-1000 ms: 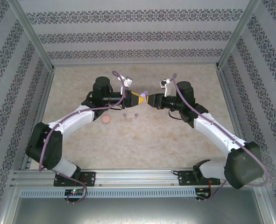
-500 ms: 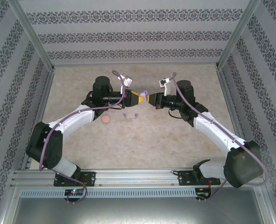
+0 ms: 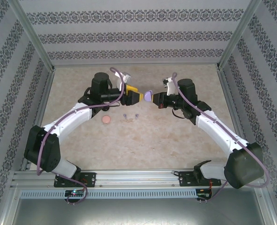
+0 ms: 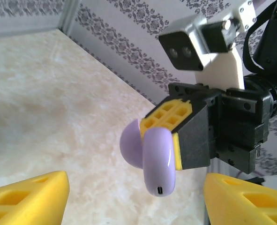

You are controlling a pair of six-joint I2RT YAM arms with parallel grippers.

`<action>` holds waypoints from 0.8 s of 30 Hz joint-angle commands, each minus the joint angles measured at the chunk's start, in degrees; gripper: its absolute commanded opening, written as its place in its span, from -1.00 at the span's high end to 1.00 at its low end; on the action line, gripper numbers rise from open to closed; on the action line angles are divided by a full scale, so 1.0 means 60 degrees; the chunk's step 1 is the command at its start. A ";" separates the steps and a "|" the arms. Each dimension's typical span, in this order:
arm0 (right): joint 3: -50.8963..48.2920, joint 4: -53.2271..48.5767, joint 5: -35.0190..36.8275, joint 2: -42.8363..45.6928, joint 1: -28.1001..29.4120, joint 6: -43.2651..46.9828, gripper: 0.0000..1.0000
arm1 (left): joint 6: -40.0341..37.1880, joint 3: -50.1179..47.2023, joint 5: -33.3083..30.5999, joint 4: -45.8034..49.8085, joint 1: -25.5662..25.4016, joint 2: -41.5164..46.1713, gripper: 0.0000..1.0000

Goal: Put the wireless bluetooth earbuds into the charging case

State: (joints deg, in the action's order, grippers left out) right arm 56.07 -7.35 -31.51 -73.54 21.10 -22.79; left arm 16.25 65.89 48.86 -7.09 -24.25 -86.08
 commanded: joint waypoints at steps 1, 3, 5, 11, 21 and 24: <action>0.0764 -0.1253 0.0481 0.0031 -0.0035 0.1545 1.00 | -0.2032 0.1290 0.0230 0.2561 0.0101 0.0067 -0.53; 0.1050 -0.1753 0.0647 -0.0059 -0.0013 0.2180 1.00 | -0.2796 0.2078 0.0547 0.3922 0.0100 -0.0301 -0.54; 0.1333 -0.2228 0.0809 -0.0128 0.0046 0.2812 1.00 | -0.3570 0.2868 0.0938 0.5313 0.0101 -0.0750 -0.54; 0.2234 -0.3392 0.1498 -0.0344 0.0341 0.4297 1.00 | -0.5381 0.4752 0.1707 0.8434 0.0098 -0.2058 -0.56; 0.2643 -0.3901 0.1744 -0.0747 0.0816 0.4876 1.00 | -0.6620 0.6201 0.2194 1.0663 0.0085 -0.3273 -0.52; 0.2750 -0.3919 0.1772 -0.0846 0.0981 0.4882 1.00 | -0.6686 0.6216 0.2333 1.0746 0.0083 -0.3385 -0.50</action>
State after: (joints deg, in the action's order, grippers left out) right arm 70.04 -29.95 -21.65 -78.19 25.96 4.86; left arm -20.47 100.86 60.05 53.08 -23.97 -105.84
